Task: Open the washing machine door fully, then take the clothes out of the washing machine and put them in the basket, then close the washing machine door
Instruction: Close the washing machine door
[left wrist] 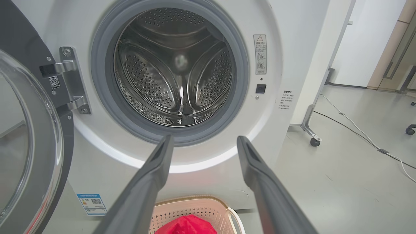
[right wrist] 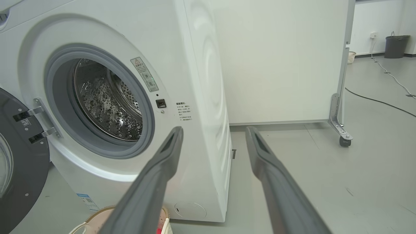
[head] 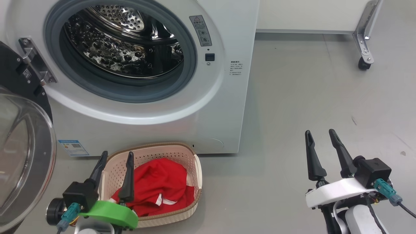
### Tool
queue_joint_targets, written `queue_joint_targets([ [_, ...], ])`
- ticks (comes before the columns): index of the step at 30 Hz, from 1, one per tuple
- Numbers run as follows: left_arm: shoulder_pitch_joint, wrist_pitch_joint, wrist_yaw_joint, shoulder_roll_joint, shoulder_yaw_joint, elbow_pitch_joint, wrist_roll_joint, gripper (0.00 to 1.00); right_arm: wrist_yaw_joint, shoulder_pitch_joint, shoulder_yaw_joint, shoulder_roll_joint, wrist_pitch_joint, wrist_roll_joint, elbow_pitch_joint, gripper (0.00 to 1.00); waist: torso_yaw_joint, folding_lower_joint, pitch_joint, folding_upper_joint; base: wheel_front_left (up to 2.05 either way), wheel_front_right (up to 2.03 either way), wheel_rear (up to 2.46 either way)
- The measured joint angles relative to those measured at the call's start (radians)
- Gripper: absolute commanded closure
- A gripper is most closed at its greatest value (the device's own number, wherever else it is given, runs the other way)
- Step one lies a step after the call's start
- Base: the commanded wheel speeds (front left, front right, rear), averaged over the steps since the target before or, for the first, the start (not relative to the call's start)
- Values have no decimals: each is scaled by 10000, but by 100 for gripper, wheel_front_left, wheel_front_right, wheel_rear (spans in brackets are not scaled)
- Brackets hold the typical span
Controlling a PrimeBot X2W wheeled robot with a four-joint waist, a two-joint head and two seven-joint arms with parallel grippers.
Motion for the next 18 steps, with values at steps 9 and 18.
queue_joint_targets([
  [9, 10, 0, 73, 0, 10, -184, -56, 0, 0, 5, 65, 0, 0, 2, 54, 0, 23, 0, 52, 0, -136, 136, 0],
  [18, 10, 0, 82, 0, -10, -253, -25, 0, 0, 4, 44, 0, 0, 2, 42, 0, 45, 0, 145, 0, -102, 102, 0],
])
